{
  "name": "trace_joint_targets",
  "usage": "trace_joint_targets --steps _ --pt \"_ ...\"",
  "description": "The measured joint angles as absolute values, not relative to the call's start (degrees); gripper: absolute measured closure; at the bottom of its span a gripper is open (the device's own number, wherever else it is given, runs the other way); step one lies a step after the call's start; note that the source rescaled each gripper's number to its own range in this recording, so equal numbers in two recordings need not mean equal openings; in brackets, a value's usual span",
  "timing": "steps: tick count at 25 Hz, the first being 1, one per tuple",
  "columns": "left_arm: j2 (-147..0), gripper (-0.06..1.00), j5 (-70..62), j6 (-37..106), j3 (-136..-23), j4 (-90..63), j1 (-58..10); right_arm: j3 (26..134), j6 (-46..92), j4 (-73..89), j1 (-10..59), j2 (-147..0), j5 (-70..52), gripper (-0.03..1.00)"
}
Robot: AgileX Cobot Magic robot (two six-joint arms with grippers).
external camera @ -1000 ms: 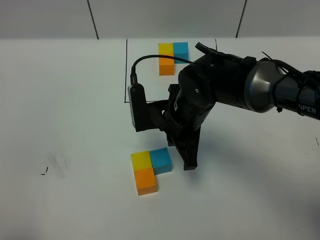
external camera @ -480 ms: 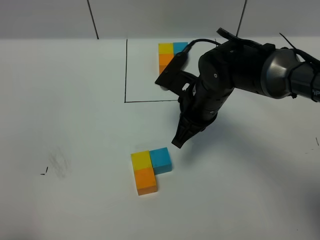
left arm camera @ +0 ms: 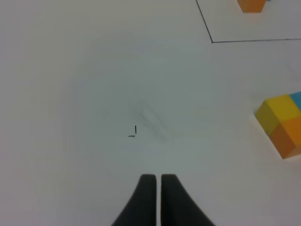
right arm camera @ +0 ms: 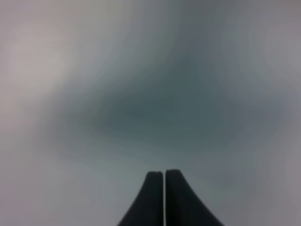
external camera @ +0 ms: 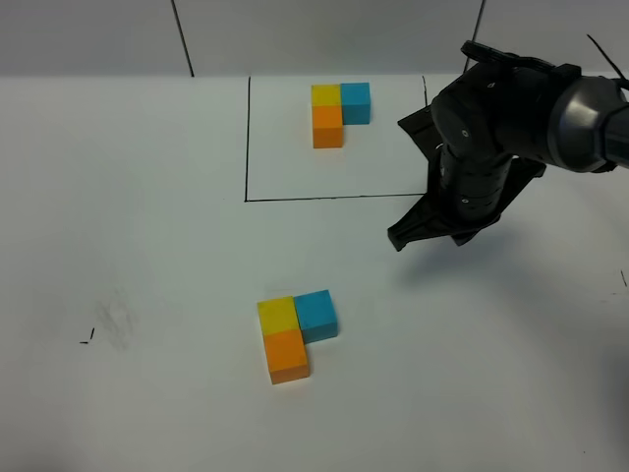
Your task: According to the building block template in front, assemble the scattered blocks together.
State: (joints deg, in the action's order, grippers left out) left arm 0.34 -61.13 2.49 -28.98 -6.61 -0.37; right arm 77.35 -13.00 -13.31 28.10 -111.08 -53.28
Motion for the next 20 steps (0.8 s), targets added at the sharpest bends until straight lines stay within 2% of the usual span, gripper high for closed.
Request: trace_joint_targets --steps 8,20 --pt "0.3 0.94 -61.1 2.5 -29.0 -6.6 -0.4 73.9 -13.8 -18.0 21.0 -102.7 -53.8 0.96" --pt "0.3 0.94 -61.1 2.5 -29.0 -6.6 -0.4 53.5 -13.9 -20.1 9.9 -81.9 -53.5 0.96"
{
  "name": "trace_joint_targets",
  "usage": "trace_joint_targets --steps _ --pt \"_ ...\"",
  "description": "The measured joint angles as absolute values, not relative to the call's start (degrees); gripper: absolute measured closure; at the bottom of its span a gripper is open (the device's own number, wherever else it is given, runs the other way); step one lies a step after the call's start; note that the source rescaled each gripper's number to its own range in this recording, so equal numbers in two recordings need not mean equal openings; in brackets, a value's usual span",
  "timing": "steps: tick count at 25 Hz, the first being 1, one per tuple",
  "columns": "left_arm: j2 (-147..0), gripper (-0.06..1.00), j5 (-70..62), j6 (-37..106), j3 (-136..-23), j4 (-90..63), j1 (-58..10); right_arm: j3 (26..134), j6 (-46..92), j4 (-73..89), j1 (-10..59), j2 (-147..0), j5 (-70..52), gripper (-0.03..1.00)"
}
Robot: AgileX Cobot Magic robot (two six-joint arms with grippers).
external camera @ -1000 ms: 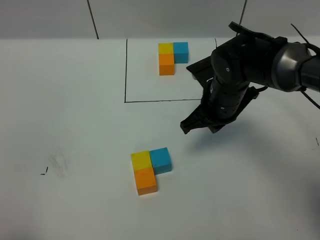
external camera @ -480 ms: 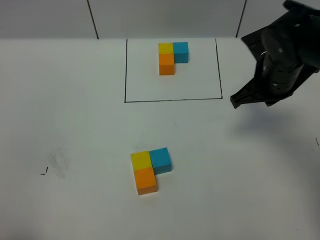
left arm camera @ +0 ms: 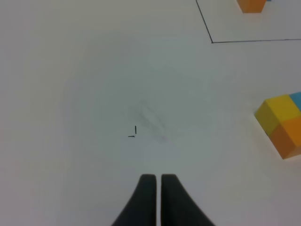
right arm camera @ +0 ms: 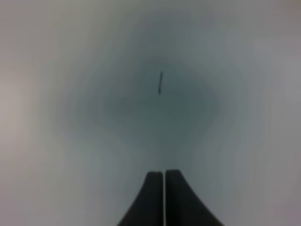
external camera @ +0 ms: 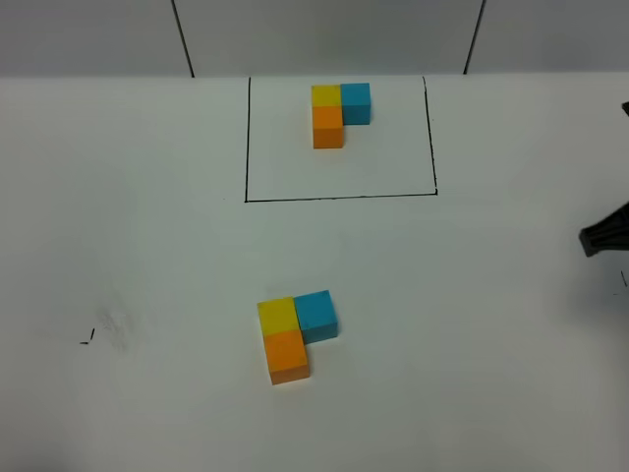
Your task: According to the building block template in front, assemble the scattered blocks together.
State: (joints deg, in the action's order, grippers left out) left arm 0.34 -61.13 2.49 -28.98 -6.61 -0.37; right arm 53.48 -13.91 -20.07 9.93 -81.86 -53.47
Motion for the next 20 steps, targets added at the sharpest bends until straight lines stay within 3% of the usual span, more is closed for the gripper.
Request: trace_joint_targets --steps 8,20 --pt "0.3 0.94 -61.1 2.5 -29.0 -6.6 -0.4 41.3 -13.5 -19.6 9.1 -64.6 -54.8 0.96" --pt "0.3 0.94 -61.1 2.5 -29.0 -6.6 -0.4 31.7 -6.3 -9.7 9.1 -46.8 -60.5 0.96"
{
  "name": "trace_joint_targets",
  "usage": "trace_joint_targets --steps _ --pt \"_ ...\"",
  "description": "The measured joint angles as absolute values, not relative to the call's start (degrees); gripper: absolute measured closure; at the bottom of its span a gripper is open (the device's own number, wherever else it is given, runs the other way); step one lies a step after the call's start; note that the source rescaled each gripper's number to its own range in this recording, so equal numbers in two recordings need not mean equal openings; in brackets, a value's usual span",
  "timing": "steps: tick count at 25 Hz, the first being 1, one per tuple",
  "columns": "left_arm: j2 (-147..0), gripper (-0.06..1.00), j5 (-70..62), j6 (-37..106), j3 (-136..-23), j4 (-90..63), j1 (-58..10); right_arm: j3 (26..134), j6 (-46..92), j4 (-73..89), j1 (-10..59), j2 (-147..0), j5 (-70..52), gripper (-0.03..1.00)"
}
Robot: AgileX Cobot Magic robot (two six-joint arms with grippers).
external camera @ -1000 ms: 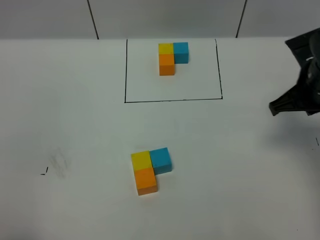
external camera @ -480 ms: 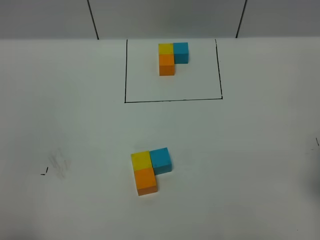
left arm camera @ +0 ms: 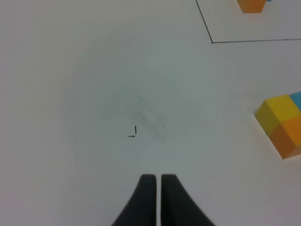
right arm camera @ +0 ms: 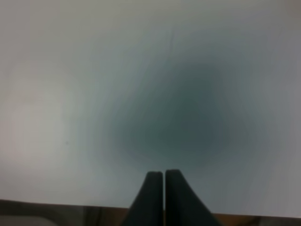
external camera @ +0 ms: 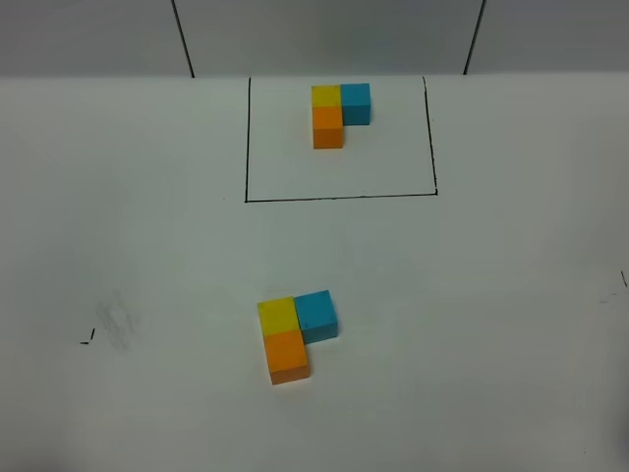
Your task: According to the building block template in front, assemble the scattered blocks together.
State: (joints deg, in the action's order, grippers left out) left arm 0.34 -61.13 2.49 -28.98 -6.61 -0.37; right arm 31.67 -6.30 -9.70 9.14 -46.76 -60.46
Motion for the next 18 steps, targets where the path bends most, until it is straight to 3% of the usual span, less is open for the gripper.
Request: trace_joint_targets --steps 18 --pt "0.3 0.94 -61.1 2.5 -29.0 -6.6 -0.4 29.1 -1.6 -2.2 9.1 -41.9 -61.2 0.96"
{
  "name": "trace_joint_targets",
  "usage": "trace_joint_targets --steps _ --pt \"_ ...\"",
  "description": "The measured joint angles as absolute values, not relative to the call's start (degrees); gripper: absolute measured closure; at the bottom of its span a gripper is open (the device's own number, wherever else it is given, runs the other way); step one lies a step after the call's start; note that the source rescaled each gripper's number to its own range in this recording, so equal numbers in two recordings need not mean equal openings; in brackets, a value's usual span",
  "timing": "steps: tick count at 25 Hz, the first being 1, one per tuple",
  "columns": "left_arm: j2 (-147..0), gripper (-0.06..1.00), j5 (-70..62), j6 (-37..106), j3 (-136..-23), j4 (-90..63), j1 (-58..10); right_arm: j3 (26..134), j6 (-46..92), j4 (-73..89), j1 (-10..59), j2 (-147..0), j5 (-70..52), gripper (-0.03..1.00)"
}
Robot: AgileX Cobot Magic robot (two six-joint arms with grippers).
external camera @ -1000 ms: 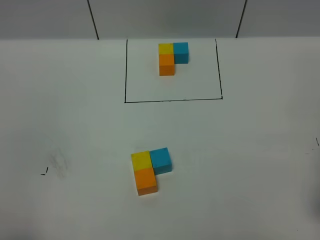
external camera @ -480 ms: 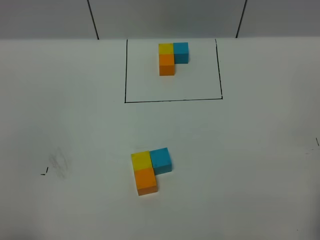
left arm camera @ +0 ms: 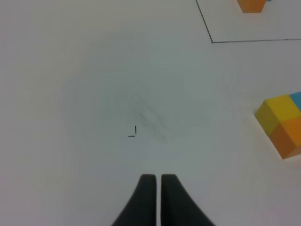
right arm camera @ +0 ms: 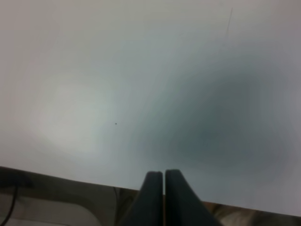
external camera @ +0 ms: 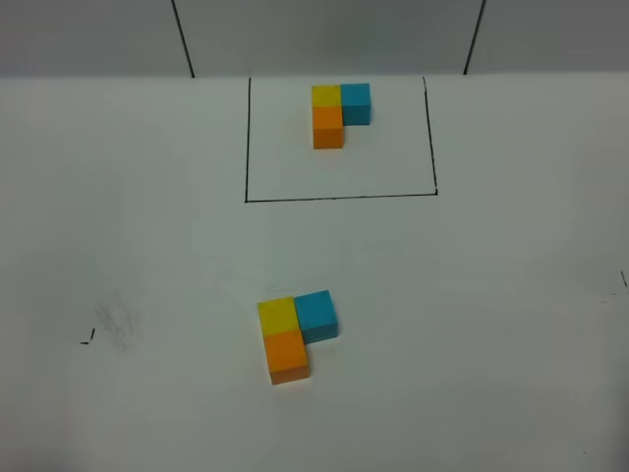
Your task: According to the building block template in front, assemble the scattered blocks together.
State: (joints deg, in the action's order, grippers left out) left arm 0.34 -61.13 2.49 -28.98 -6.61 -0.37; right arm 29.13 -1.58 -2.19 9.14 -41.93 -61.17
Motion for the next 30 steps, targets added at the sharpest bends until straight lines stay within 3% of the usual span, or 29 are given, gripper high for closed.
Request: trace_joint_targets --steps 14,22,30 --pt "0.3 0.94 -61.1 2.5 -29.0 -6.6 -0.4 29.1 -1.6 -4.2 9.0 -29.6 -61.2 0.96" --pt "0.3 0.94 -61.1 2.5 -29.0 -6.6 -0.4 28.9 1.0 -4.7 2.9 -21.2 -61.3 0.96" --pt "0.3 0.94 -61.1 2.5 -29.0 -6.6 -0.4 28.8 1.6 -6.2 2.5 -11.1 -61.3 0.96"
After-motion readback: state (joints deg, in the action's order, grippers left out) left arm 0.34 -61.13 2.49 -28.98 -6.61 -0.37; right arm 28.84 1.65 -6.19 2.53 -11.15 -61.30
